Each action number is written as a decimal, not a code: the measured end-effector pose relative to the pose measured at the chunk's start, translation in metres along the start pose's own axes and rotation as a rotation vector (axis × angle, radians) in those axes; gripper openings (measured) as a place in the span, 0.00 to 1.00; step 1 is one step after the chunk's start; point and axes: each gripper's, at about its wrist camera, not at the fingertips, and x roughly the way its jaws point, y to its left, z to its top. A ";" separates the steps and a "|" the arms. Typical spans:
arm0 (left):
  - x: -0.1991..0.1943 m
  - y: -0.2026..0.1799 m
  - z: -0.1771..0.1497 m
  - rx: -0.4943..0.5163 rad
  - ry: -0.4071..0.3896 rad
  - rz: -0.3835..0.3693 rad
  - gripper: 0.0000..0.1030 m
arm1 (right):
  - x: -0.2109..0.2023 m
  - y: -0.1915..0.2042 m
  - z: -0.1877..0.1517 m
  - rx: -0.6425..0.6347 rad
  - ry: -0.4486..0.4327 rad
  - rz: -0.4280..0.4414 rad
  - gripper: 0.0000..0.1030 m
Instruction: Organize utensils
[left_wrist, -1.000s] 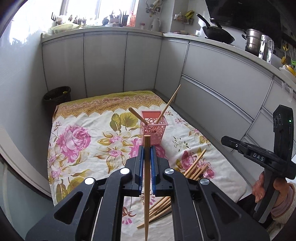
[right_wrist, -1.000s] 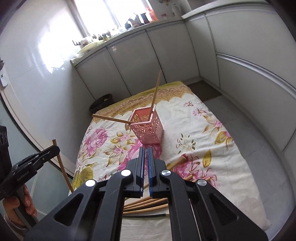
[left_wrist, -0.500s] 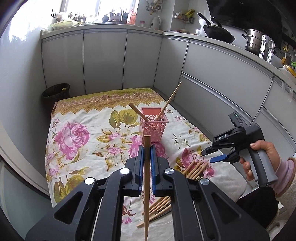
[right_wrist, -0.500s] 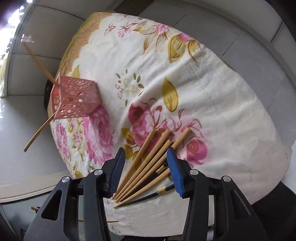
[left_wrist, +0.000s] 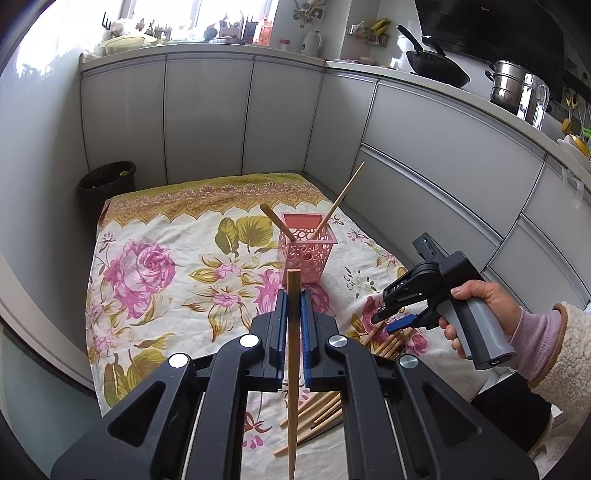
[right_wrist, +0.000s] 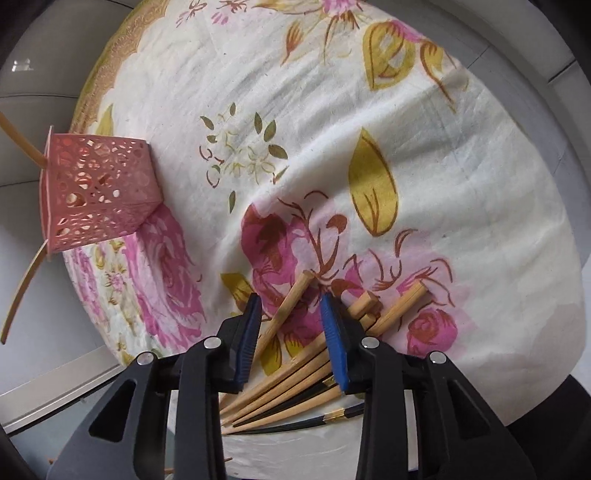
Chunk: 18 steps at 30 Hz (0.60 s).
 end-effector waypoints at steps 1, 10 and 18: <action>0.001 0.001 0.000 -0.003 0.003 0.000 0.06 | 0.001 0.008 0.001 -0.006 -0.003 -0.047 0.32; -0.010 0.010 0.000 -0.030 -0.020 -0.003 0.06 | 0.023 0.078 -0.038 -0.273 -0.282 -0.323 0.09; -0.015 0.028 -0.003 -0.075 -0.031 0.009 0.06 | 0.032 0.079 -0.079 -0.453 -0.290 -0.071 0.08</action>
